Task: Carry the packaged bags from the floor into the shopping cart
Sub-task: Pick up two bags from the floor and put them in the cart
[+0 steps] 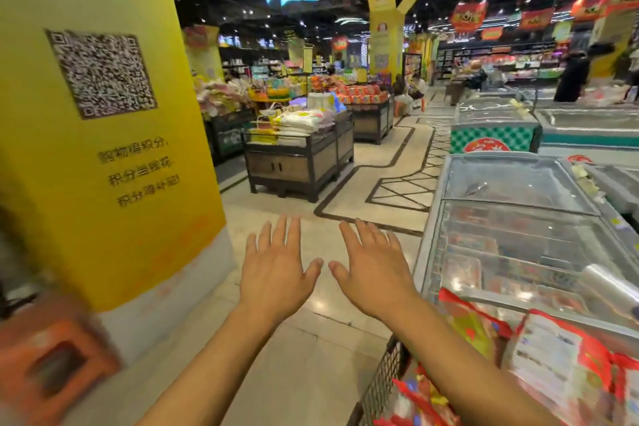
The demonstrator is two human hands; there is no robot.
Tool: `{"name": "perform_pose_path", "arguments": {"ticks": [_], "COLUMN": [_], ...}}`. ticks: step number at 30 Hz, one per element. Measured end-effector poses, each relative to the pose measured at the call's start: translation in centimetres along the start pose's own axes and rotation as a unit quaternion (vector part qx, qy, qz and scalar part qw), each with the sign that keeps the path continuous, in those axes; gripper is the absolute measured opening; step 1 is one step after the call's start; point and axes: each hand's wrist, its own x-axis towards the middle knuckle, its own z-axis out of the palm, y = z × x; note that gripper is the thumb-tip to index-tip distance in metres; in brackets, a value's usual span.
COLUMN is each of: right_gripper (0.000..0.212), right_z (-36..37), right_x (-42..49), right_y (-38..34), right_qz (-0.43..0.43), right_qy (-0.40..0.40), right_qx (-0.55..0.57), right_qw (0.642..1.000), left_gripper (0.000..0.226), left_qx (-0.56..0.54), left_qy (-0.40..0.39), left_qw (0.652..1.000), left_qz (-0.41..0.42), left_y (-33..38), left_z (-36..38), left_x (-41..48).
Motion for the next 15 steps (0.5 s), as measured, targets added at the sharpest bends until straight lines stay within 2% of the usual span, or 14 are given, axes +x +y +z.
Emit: {"name": "perform_pose_path", "arguments": {"ticks": [12,15], "right_gripper": [0.071,0.071], "right_z": [3.3,4.2], "right_x": [6.7,8.0], "right_y": [-19.7,-24.3], "right_qz": [-0.185,-0.219], "right_qy": [-0.032,-0.035], "right_qx": [0.041,0.043], "right_qw": [0.981,0.974], "left_gripper": [0.085,0.092], "left_qx": [0.066,0.066], "left_qy": [0.008,0.009], "left_qw": [0.987,0.981], "left_qz": [-0.148,-0.182], "left_y": [-19.4,-23.8], "left_z": [-2.1,-2.9], "left_x": [-3.2,-4.3]}}
